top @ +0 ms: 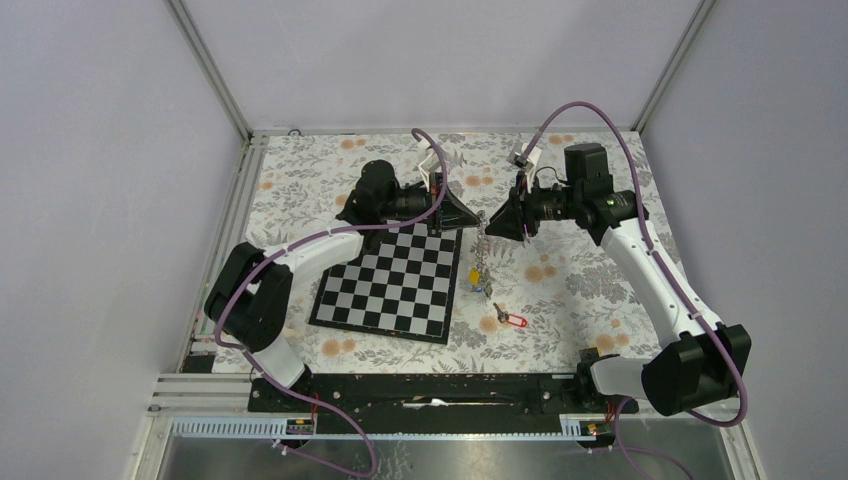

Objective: Put the keys on the keyring

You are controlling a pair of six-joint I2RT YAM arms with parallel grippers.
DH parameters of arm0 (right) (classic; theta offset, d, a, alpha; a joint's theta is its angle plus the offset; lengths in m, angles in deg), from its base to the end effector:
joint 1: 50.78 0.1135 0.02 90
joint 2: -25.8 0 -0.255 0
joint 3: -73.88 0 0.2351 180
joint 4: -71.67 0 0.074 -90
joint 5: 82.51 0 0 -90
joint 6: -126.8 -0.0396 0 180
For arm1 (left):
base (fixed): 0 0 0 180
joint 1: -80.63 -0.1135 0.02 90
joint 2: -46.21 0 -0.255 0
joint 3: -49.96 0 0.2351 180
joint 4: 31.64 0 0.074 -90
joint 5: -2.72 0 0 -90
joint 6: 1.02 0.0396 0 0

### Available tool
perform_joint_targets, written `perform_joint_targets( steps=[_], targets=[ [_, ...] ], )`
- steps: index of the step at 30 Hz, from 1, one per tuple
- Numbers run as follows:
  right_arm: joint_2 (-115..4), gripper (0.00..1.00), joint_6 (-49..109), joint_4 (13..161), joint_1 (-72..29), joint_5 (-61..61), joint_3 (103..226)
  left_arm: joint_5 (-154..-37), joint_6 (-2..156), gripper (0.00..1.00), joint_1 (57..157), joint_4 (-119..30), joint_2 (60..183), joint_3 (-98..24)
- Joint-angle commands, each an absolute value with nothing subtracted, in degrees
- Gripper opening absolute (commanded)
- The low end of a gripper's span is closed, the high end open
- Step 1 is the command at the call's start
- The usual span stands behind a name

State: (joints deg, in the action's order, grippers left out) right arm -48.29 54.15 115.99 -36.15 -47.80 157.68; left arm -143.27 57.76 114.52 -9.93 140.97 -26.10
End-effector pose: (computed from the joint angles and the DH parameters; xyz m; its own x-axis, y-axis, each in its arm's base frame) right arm 0.2446 0.0975 0.3435 -0.2865 -0.2503 -0.9248 -0.9260 0.3200 0.2002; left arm 0.2804 -0.2279 0.2973 -0.4806 -0.0265 -0.8766 0.8770 -0.0128 -0.4804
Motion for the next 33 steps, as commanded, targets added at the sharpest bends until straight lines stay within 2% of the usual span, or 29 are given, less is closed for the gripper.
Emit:
perform_joint_targets(
  steps=[1, 19, 28, 33],
  targets=[
    [-48.5, 0.42, 54.3, 113.5, -36.2, -51.1, 157.4, -145.6, 55.8, 0.00, 114.5, -2.0, 139.7, -26.1],
    [-50.4, 0.36, 50.9, 109.9, -36.2, -52.1, 157.7, -147.5, 55.6, 0.00, 114.5, -0.3, 140.0, -25.6],
    [-50.3, 0.15, 51.1, 109.8, -36.2, -53.3, 157.1, -147.3, 55.8, 0.00, 114.5, 0.0, 139.8, -25.0],
    [-49.9, 0.20, 52.7, 110.6, -36.2, -52.8, 156.3, -147.1, 55.3, 0.00, 114.5, 0.6, 139.9, -25.0]
  ],
)
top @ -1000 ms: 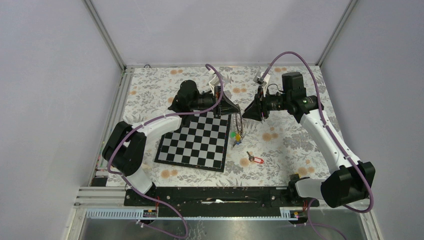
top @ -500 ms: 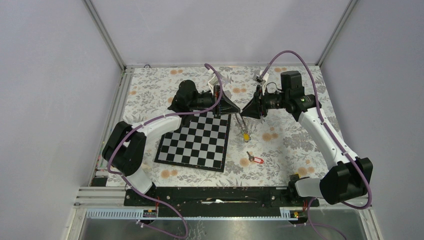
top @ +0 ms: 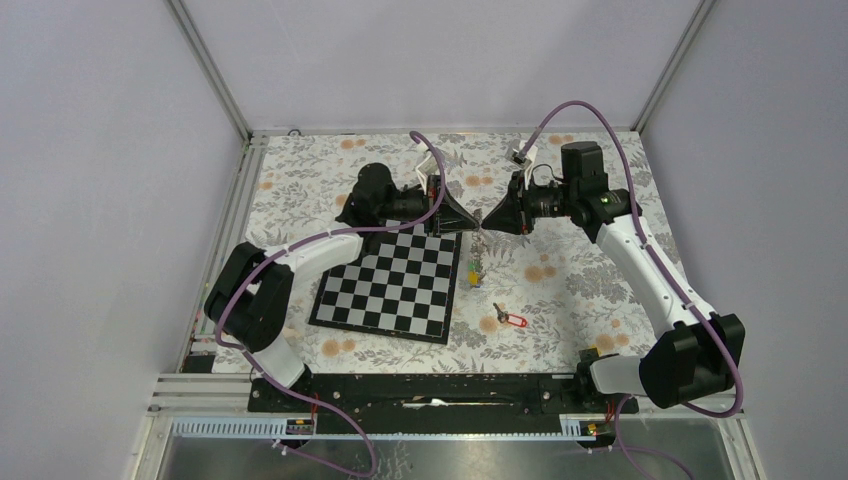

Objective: Put the keys on the keyring

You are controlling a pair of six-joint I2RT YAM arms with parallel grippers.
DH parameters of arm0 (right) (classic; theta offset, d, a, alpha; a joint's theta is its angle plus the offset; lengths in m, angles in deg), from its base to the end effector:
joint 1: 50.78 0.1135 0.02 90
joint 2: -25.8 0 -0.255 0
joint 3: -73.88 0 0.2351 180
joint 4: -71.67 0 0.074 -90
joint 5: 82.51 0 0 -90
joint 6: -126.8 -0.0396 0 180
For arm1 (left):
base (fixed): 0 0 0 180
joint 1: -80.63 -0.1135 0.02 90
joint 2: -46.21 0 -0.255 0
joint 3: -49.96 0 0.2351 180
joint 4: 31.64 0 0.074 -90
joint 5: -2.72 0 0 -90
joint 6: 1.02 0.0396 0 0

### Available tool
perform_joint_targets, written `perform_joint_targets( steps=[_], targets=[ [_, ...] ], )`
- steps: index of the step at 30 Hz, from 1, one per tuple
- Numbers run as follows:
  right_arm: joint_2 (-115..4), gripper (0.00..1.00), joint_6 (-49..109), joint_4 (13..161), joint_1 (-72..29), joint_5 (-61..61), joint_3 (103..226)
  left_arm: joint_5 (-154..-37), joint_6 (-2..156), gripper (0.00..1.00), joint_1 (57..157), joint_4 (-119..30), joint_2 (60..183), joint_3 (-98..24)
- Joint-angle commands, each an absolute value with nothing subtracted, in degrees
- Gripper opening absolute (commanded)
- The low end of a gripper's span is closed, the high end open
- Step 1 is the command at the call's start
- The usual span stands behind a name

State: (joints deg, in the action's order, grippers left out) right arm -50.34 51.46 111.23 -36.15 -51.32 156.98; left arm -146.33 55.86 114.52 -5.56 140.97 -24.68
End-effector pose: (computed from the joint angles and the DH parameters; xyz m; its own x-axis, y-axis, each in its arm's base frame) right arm 0.2545 0.1015 0.3386 -0.2947 -0.2124 -0.9317 -0.9331 0.2742 0.2327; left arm 0.2764 -0.2266 0.2965 -0.4714 -0.0219 -0.8817 0.8803 -0.0724 -0.4689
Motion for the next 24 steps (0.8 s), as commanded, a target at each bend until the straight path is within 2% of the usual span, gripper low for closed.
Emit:
perform_joint_targets(
  steps=[1, 8, 11, 15, 19, 24],
  targets=[
    [-49.9, 0.21, 52.8, 110.5, -36.2, -52.6, 156.1, -147.2, 55.2, 0.00, 114.5, 0.7, 139.9, -25.0],
    [-49.8, 0.21, 52.8, 110.5, -36.2, -52.8, 155.7, -147.1, 54.3, 0.00, 114.5, 1.7, 140.3, -25.0],
    [-49.8, 0.15, 52.5, 110.3, -36.1, -53.5, 155.7, -147.2, 54.2, 0.00, 114.5, 1.8, 140.4, -24.9],
    [-49.8, 0.00, 52.5, 110.9, -36.1, -53.9, 156.5, -147.1, 54.8, 0.00, 114.5, 1.5, 140.4, -24.8],
    [-49.4, 0.00, 56.5, 116.0, -35.7, -50.5, 159.3, -146.9, 59.1, 0.01, 114.4, -3.4, 140.1, -25.8],
    [-49.6, 0.00, 64.3, 126.8, -30.7, -38.4, 165.9, -145.9, 72.7, 0.18, 114.3, -18.1, 139.9, -30.9]
  ],
)
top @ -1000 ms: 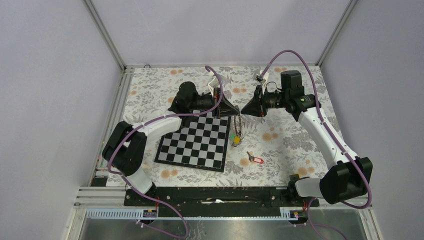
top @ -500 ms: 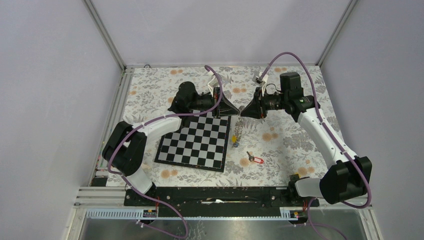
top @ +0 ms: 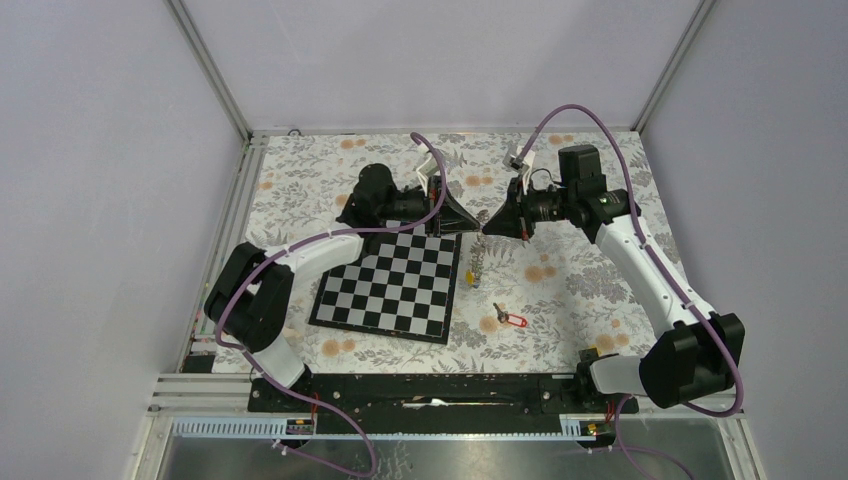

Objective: Put the keys on the keyring

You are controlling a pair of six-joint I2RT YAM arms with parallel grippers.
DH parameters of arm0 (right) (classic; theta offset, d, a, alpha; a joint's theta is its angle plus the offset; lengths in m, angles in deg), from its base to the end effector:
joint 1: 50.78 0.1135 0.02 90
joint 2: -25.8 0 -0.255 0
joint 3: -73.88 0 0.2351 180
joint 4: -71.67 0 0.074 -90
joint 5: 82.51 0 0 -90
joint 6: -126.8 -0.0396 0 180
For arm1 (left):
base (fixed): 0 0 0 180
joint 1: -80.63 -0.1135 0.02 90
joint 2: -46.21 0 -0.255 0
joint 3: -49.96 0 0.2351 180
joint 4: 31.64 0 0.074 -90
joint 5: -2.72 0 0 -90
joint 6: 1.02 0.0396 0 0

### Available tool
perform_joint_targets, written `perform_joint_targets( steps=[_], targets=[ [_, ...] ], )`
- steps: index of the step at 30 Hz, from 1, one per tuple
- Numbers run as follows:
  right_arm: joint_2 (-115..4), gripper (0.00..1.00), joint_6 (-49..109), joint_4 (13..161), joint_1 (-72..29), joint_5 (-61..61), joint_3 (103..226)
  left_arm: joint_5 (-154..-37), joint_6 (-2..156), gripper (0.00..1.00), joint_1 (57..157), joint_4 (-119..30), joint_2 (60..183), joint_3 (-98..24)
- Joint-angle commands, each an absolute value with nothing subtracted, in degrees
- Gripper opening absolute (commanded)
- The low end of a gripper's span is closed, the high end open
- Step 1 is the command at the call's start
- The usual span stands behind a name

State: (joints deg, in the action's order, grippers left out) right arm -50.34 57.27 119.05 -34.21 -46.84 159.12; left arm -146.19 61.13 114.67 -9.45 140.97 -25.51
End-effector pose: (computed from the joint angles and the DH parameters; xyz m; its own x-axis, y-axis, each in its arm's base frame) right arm 0.2470 0.1071 0.3381 -0.2844 -0.2974 -0.9114 -0.9361 0.2914 0.1970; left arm 0.2772 -0.2282 0.2947 -0.4290 -0.0013 -0.9033 0.9018 -0.0582 -0.4283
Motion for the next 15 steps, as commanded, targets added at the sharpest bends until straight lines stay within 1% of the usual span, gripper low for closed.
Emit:
perform_joint_targets(
  steps=[1, 2, 4, 7, 15],
  targets=[
    [-49.9, 0.00, 65.1, 128.3, -29.7, -36.5, 167.3, -146.0, 74.5, 0.21, 114.3, -20.9, 140.0, -32.3],
    [-50.3, 0.00, 65.7, 130.0, -28.9, -34.9, 168.4, -146.0, 77.5, 0.25, 114.3, -23.3, 140.2, -33.6],
    [-51.2, 0.00, 66.2, 132.2, -28.0, -32.4, 170.3, -146.2, 80.9, 0.30, 114.2, -27.4, 140.4, -35.8],
    [-52.7, 0.00, 66.5, 134.6, -27.2, -30.4, 172.8, -147.9, 84.1, 0.34, 114.3, -29.6, 140.6, -37.1],
    [-54.9, 0.00, 66.5, 137.0, -26.0, -29.5, 174.8, -152.0, 90.2, 0.35, 114.4, -33.2, 140.6, -37.8]
  ],
)
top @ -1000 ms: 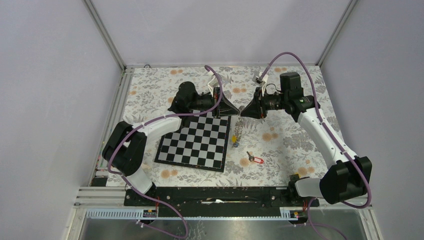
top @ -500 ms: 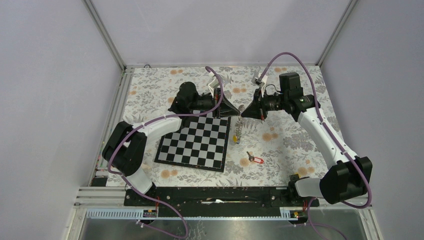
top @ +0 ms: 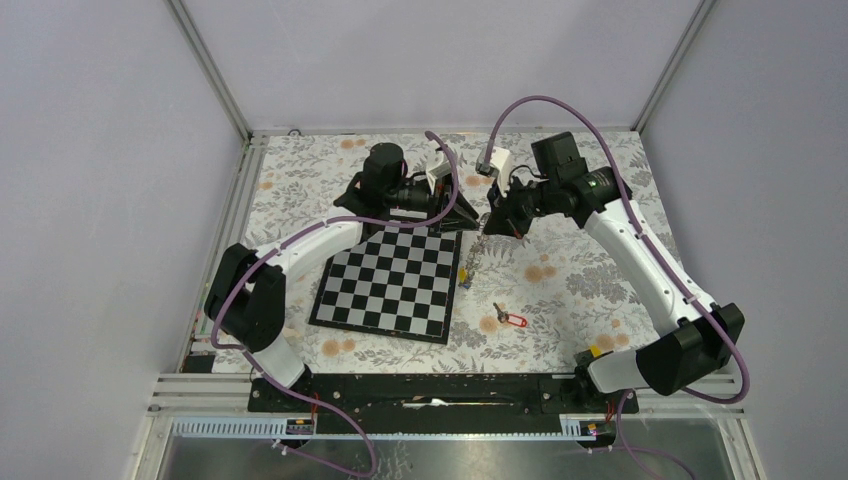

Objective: Put the keys on the keyring

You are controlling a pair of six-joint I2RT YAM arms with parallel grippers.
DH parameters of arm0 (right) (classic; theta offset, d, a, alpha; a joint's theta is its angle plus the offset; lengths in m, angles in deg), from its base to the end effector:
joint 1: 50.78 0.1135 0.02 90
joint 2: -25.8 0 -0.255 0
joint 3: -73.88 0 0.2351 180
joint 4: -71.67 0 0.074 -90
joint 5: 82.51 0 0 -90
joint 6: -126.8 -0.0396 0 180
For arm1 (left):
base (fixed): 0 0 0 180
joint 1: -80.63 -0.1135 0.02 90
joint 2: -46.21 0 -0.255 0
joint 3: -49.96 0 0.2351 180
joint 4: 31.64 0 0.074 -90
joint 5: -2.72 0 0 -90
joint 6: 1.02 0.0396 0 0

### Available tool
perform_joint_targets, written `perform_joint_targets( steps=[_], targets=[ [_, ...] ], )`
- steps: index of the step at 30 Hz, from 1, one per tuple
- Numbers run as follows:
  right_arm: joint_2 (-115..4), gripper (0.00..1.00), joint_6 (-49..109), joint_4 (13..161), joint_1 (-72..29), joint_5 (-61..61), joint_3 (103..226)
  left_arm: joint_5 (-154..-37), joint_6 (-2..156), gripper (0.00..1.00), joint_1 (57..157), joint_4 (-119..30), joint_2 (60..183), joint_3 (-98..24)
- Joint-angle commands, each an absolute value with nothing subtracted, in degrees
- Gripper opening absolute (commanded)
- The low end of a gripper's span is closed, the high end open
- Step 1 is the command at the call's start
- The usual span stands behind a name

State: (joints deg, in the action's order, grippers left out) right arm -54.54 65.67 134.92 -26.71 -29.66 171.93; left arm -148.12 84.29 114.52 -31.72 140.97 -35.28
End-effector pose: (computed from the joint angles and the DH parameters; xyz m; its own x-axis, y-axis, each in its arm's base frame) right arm 0.2414 0.1340 0.3611 -0.2273 -0.5230 -0.8215 -0.9375 0.3457 0.0393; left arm 0.2837 -0.2322 0.3132 -0.2186 0.0989 -0.9708 0.9718 -0.0678 -0.2258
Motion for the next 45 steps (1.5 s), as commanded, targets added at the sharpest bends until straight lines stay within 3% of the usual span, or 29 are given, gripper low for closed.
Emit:
perform_joint_targets(
  steps=[1, 22, 26, 31, 34, 41, 45],
  targets=[
    [-55.1, 0.00, 66.3, 137.0, -26.0, -29.7, 174.9, -152.4, 90.7, 0.35, 114.4, -33.2, 140.5, -37.6],
    [-55.6, 0.00, 64.9, 135.2, -26.0, -33.2, 173.5, -155.4, 93.1, 0.27, 116.2, -33.2, 143.3, -38.7],
    [-55.3, 0.00, 64.9, 134.7, -26.0, -33.2, 172.6, -155.5, 92.3, 0.20, 116.3, -32.6, 143.6, -38.7],
    [-55.1, 0.00, 64.8, 134.2, -26.0, -32.7, 171.8, -156.2, 91.7, 0.01, 116.3, -31.7, 143.4, -38.2],
    [-54.9, 0.00, 64.1, 133.8, -26.0, -32.4, 171.8, -157.1, 89.4, 0.00, 116.3, -29.1, 143.1, -37.2],
    [-52.5, 0.26, 62.8, 131.3, -26.1, -30.3, 172.1, -155.6, 62.5, 0.00, 114.9, -0.5, 142.0, -29.1],
    [-50.4, 0.34, 62.7, 129.1, -26.6, -29.4, 171.8, -152.5, 49.9, 0.00, 114.8, 10.9, 141.1, -26.1]
  ],
)
